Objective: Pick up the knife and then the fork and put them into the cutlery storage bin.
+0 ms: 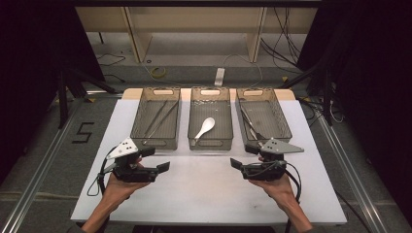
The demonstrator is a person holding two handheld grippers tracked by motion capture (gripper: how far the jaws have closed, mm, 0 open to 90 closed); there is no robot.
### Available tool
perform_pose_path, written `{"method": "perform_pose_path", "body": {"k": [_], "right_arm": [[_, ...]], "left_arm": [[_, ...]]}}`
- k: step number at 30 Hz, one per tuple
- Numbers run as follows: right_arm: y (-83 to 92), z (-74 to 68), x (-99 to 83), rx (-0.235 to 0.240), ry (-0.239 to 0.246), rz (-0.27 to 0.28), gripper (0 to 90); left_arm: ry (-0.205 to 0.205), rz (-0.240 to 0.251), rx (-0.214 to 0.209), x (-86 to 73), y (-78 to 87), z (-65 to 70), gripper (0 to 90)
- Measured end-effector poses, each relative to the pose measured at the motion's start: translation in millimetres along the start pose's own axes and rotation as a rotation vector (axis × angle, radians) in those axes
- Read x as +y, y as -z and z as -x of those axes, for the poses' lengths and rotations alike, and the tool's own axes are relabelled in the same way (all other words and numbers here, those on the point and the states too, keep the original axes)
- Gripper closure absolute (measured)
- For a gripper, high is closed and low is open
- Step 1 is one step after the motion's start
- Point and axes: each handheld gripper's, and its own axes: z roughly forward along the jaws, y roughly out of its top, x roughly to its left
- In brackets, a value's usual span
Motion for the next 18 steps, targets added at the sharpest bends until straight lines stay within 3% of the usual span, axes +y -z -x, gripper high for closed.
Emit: {"method": "perform_pose_path", "body": {"k": [4,18], "right_arm": [[7.0,-0.9,-7.7,-0.017,0.017,0.0,21.9],[20.6,1.5,-24.5,-0.045,0.005,-0.001,19.7]], "left_arm": [[0.002,0.0,-0.002,-0.1,0.0,-0.2,16.5],[0.006,0.003,-0.009,-0.6,0.7,0.6,16.5]]}}
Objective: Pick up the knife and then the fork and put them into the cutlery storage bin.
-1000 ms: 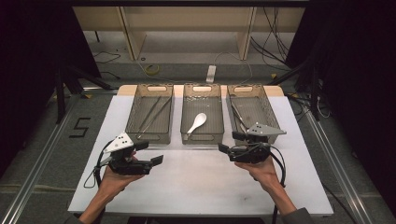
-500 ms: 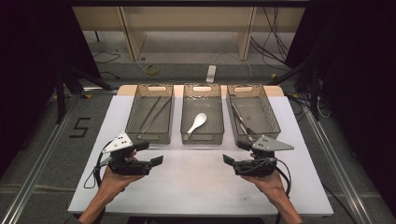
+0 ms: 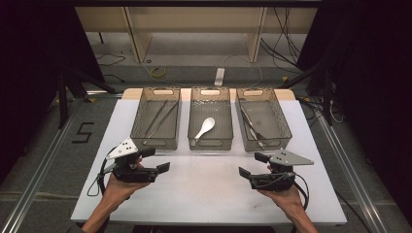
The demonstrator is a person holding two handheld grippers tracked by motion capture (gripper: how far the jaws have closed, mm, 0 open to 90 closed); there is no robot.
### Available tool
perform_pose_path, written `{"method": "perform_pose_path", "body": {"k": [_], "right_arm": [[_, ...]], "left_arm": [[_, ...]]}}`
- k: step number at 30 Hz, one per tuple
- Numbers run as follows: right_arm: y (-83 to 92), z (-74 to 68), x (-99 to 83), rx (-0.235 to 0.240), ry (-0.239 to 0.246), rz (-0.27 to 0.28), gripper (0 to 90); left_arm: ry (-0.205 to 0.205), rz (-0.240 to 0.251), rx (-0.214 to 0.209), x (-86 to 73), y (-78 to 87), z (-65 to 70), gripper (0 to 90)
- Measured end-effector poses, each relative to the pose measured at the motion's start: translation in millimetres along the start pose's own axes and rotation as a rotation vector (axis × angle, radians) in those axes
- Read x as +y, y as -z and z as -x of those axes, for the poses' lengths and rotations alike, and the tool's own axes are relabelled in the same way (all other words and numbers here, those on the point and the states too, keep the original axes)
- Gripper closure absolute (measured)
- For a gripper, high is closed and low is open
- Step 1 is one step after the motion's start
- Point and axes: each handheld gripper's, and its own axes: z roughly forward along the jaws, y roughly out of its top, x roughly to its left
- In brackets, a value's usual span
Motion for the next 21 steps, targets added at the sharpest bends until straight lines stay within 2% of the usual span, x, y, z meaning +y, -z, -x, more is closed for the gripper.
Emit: {"method": "perform_pose_path", "body": {"k": [8,21], "right_arm": [[4.5,-3.0,-7.2,-0.02,0.001,0.004,19.2],[9.4,-4.4,-16.9,-0.029,-0.01,-0.018,17.8]], "left_arm": [[-0.001,0.0,-0.002,-0.5,1.2,0.4,16.4],[0.002,0.001,-0.008,-1.9,2.6,2.5,16.3]]}}
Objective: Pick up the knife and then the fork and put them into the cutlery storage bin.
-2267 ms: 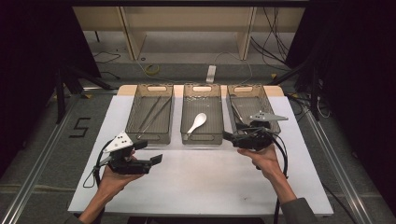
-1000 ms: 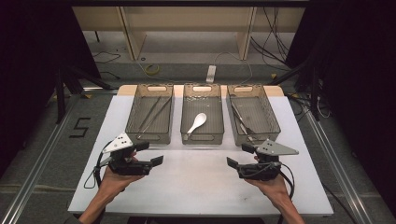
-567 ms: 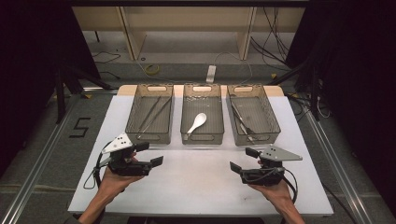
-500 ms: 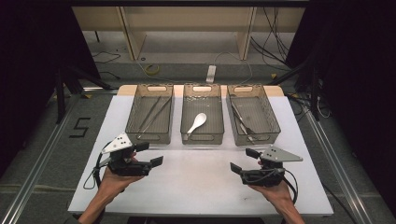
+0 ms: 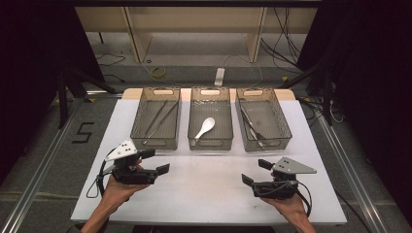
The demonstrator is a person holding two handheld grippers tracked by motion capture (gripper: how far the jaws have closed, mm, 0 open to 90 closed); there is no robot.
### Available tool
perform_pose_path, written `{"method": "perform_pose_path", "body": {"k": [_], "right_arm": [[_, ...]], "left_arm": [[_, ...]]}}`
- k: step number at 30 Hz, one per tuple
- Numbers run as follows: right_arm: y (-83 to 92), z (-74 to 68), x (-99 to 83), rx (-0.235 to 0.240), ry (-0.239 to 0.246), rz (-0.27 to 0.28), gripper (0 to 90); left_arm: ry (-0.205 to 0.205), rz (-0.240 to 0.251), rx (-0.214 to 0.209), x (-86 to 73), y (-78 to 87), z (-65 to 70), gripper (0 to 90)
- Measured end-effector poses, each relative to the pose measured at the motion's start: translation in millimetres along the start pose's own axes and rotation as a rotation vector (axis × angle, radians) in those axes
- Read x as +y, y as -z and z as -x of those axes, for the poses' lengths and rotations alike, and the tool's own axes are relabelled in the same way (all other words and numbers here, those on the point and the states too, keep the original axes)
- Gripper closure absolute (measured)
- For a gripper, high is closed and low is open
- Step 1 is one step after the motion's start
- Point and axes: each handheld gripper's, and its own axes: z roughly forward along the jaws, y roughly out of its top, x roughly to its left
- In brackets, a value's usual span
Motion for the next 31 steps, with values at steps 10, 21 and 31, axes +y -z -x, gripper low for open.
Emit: {"method": "perform_pose_path", "body": {"k": [10,21,31], "right_arm": [[1.5,-0.7,-0.8,-0.003,0.001,0.003,17.6],[0.9,-1.4,-0.6,-0.006,0.007,0.001,17.5],[0.7,-1.0,-0.6,-0.007,0.004,-0.001,17.4]], "left_arm": [[-0.001,-0.001,0.0,0.1,-0.7,0.5,16.3],[-0.001,-0.001,0.001,0.3,-0.7,0.3,16.3],[0.0,-0.001,0.0,0.3,-0.9,0.0,16.3]]}}
